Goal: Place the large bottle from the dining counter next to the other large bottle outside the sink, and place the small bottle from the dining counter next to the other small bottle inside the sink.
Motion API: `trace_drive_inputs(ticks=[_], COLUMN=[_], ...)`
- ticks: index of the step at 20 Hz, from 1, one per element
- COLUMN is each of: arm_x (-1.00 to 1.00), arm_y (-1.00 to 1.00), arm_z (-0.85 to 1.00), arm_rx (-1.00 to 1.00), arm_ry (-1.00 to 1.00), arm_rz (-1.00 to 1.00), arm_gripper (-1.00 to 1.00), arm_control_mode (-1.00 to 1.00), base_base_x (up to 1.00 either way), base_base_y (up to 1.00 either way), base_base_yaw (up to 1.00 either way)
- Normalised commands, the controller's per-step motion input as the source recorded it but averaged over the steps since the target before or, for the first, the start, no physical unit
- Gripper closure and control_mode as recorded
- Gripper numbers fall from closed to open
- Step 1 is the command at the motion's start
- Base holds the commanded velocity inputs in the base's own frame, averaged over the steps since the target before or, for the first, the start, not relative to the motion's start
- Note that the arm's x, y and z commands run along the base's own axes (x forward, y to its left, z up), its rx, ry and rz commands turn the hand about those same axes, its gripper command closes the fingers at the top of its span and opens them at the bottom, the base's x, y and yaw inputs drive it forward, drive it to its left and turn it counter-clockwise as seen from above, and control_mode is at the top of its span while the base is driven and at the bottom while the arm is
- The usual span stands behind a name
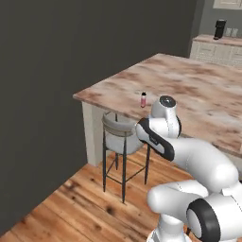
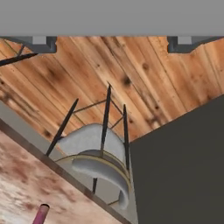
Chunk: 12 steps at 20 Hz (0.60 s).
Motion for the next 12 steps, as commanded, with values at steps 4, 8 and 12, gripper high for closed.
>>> trace_drive_inputs(ticks=[4, 8, 12], arm_x=[0.0, 0.0, 0.0], arm_y=[0.0, 0.0, 0.0], arm_z=[0.0, 0.0, 0.0], arm_rx=[0.0, 0.0, 0.0], arm_ry=[0.0, 0.0, 0.0], arm_rz=[0.0, 0.0, 0.0], arm_gripper=[-1.0, -1.0, -1.0], arm_control_mode=[1.0, 1.0, 1.0], base_base_x=[0.65, 0.49, 0.36], base_base_y=[0.62, 0.58, 0.48], base_base_yaw=[-0.37, -0.34, -0.32])
